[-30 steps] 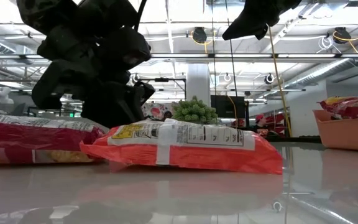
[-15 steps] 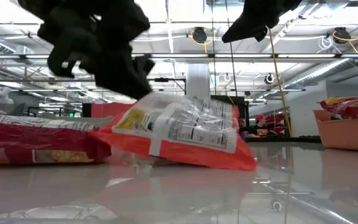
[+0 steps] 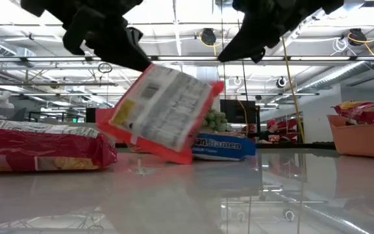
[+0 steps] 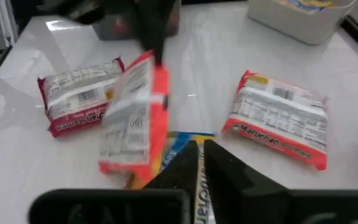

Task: Sort Maruchan noodles
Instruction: Put the orange bag into the black bin

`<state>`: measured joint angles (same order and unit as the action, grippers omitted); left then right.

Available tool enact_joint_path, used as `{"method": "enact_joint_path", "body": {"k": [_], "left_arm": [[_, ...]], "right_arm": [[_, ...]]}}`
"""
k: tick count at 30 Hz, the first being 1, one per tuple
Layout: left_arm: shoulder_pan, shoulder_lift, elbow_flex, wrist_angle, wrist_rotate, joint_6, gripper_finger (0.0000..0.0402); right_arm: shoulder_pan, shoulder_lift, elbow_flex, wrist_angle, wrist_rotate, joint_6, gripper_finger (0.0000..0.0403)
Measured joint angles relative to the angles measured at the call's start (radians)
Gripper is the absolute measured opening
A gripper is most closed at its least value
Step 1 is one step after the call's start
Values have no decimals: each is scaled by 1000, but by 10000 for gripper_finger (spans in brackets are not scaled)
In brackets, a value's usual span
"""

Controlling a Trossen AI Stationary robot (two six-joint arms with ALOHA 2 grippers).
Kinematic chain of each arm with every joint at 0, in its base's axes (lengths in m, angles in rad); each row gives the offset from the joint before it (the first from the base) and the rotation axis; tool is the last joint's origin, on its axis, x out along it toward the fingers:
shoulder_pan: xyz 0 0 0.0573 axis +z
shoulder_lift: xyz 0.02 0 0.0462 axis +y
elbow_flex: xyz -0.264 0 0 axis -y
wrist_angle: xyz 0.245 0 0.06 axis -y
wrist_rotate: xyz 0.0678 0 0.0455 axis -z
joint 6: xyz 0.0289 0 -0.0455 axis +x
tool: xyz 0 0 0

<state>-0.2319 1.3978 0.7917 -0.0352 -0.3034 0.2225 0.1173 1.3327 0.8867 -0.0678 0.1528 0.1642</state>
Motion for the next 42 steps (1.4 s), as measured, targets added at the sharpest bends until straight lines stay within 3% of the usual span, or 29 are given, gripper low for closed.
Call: {"method": "enact_joint_path", "body": {"k": [5,12,20,34,42], "left_arm": [[13,-61,-1,-49,-15,4,1],[12,-86,-1,-36,-17,29,0],[17,-85,-1,-19,-22,39,0],[36,-85,-1,-26,-21,27,0],[36,-85,-1,-55,-19,11,0]], "right_arm": [[0,68,0,105,-16,26,86],[-24,157,0,342,-184,84,182],[-55,242,15,385,-183,112,243],[-83,440,155,393,-254,103,250],[-92,456,168,362,-213,56,186]]}}
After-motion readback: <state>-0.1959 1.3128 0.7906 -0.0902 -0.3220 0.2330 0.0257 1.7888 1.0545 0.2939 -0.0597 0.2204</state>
